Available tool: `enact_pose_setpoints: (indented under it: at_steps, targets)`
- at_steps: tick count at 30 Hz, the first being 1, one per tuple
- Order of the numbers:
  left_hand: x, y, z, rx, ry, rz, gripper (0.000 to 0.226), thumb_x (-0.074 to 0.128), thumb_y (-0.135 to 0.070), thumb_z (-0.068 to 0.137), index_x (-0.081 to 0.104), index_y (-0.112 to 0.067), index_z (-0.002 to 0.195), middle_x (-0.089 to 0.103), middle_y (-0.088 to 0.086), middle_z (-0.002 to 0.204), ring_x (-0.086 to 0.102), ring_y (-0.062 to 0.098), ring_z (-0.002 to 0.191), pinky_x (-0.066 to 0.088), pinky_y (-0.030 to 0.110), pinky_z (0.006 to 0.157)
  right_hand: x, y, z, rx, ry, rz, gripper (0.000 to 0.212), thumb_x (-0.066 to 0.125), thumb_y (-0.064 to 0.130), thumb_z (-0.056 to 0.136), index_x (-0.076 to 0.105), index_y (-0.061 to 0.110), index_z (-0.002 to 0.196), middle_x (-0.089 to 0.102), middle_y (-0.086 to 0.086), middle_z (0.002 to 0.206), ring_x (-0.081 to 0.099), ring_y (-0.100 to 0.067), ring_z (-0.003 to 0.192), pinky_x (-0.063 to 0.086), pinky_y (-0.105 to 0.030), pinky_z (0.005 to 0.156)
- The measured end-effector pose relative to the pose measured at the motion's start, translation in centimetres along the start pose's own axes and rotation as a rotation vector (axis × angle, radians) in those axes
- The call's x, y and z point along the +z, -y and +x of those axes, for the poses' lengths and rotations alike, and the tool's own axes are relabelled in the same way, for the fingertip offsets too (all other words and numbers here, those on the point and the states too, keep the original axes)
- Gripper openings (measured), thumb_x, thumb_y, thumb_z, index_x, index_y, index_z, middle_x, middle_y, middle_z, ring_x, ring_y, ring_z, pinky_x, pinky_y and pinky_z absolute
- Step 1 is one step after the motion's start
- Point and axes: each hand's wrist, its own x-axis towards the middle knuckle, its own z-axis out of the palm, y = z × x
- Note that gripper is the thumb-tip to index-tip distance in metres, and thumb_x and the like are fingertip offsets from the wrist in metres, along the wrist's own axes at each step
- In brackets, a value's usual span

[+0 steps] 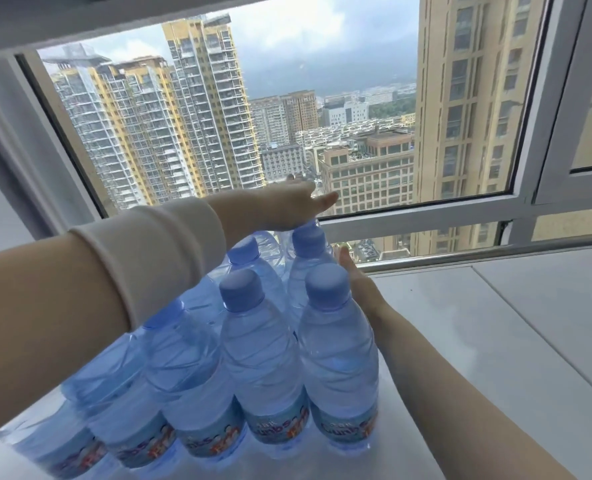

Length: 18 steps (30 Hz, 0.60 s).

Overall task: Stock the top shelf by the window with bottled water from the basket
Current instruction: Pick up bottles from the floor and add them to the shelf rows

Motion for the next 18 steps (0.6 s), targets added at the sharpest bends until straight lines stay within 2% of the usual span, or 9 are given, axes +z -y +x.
enact_pose_setpoints:
  at_steps: [2,5,9,12,15,18]
  targets:
    - [-1.0,0.6,-1.0,0.032,-0.062,-0.067,0.058,0.023,-0.045,0.097,0.044,0.000,0.127,0.046,0.019,0.134,0.047,0.024,0.109,0.036,0.038,0.098,-0.5,2.0,-0.1,-0.036,-0.037,-0.069,0.055,0.023,0.047,0.098,0.027,0.018,0.145,0.030,0.007,0.148,0.026,-0.011,0.137,0.018,-0.028,0.112]
    - [-2.9,3.1,-2.9,-0.005,-0.154,-0.172,0.057,0.023,-0.041,0.098,0.042,0.002,0.131,0.050,0.018,0.128,0.044,0.019,0.108,0.035,0.037,0.099,-0.8,7.4,-0.3,-0.194,-0.047,-0.368,0.054,0.025,0.039,0.100,0.027,0.008,0.144,0.025,-0.006,0.153,0.024,-0.014,0.139,0.015,-0.030,0.116]
    - [-4.5,7.5,-6.5,-0.119,-0.211,-0.247,0.059,0.021,-0.042,0.098,0.036,-0.002,0.138,0.045,0.014,0.135,0.040,0.021,0.123,0.024,0.040,0.111,1.8,13.1,-1.4,-0.232,0.076,-0.858,0.064,0.023,0.052,0.095,0.019,0.013,0.146,0.017,-0.010,0.155,0.011,-0.026,0.144,0.012,-0.046,0.118]
    - [-4.8,10.7,-9.1,-0.170,-0.281,-0.297,0.056,0.024,-0.041,0.099,0.035,-0.005,0.139,0.033,0.016,0.149,0.029,0.029,0.138,0.019,0.039,0.114,5.3,15.4,-2.8,-0.231,0.125,-1.127,0.063,0.023,0.048,0.097,0.014,0.011,0.147,0.012,-0.010,0.156,0.003,-0.027,0.145,0.007,-0.042,0.116]
    - [-4.6,14.8,-11.5,-0.215,-0.354,-0.403,0.058,0.025,-0.043,0.098,0.035,-0.004,0.139,0.030,0.016,0.151,0.027,0.028,0.140,0.018,0.038,0.115,9.7,16.1,-4.0,-0.206,0.160,-1.292,0.064,0.022,0.049,0.097,0.015,0.010,0.147,0.012,-0.012,0.156,0.005,-0.027,0.145,0.008,-0.042,0.116]
    - [-4.3,19.9,-13.5,-0.285,-0.378,-0.595,0.063,0.025,-0.050,0.096,0.036,-0.006,0.140,0.031,0.014,0.151,0.029,0.029,0.139,0.016,0.041,0.116,14.7,16.0,-4.8,-0.208,0.217,-1.353,0.065,0.020,0.051,0.096,0.017,0.010,0.146,0.014,-0.011,0.156,0.009,-0.027,0.144,0.013,-0.042,0.115]
